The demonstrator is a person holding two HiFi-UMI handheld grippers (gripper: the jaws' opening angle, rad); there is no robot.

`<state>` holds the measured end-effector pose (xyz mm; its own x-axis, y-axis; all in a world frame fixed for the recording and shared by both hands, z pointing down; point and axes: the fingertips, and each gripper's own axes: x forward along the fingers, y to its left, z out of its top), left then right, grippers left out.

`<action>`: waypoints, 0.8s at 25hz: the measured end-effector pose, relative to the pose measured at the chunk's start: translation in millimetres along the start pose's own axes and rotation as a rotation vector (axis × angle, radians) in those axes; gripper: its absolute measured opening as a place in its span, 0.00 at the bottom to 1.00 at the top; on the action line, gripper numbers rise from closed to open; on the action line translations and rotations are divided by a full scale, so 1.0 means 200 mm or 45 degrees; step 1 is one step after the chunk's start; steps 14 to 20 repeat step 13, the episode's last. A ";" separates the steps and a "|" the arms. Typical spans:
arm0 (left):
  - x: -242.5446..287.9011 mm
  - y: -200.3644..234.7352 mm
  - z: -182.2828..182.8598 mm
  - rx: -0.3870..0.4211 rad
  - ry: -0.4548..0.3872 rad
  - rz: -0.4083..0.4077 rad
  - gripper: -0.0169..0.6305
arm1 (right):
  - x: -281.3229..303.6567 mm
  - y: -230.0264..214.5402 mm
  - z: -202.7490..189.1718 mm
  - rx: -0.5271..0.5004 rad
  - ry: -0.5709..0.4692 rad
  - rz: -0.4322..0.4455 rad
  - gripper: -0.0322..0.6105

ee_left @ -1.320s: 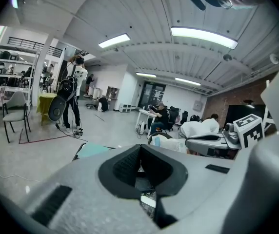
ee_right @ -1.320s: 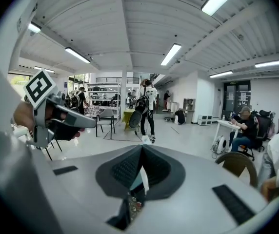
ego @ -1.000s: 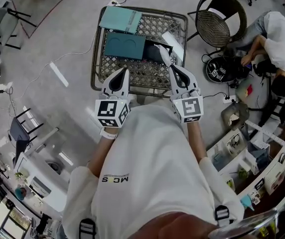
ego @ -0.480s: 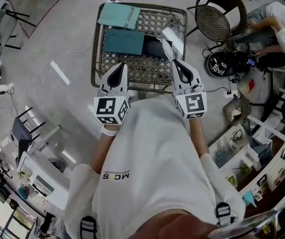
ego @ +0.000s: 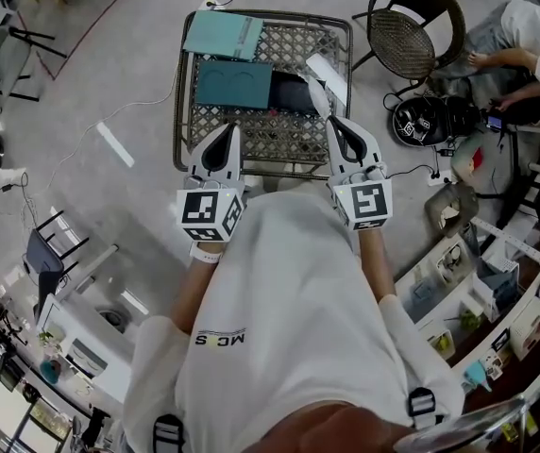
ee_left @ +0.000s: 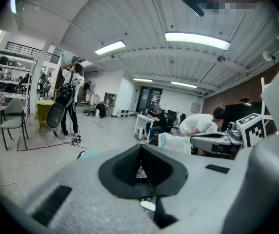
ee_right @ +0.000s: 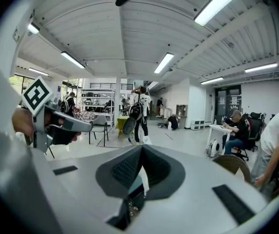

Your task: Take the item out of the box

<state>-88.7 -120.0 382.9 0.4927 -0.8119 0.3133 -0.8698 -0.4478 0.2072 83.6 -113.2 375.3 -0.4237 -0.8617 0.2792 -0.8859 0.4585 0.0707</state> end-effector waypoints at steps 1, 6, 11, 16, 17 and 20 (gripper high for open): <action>0.00 0.00 0.00 -0.001 0.003 -0.001 0.06 | 0.00 0.00 0.00 -0.002 0.001 0.000 0.07; -0.03 -0.01 -0.01 0.001 0.012 -0.006 0.06 | -0.02 0.02 0.00 0.001 0.003 -0.003 0.07; -0.01 -0.01 0.00 0.003 0.000 -0.014 0.06 | -0.01 0.00 0.01 -0.002 -0.009 -0.011 0.07; 0.01 0.00 0.00 0.009 -0.007 -0.017 0.07 | 0.00 -0.01 0.01 -0.003 -0.016 -0.023 0.07; 0.01 0.00 0.00 0.009 -0.007 -0.017 0.07 | 0.00 -0.01 0.01 -0.003 -0.016 -0.023 0.07; 0.01 0.00 0.00 0.009 -0.007 -0.017 0.07 | 0.00 -0.01 0.01 -0.003 -0.016 -0.023 0.07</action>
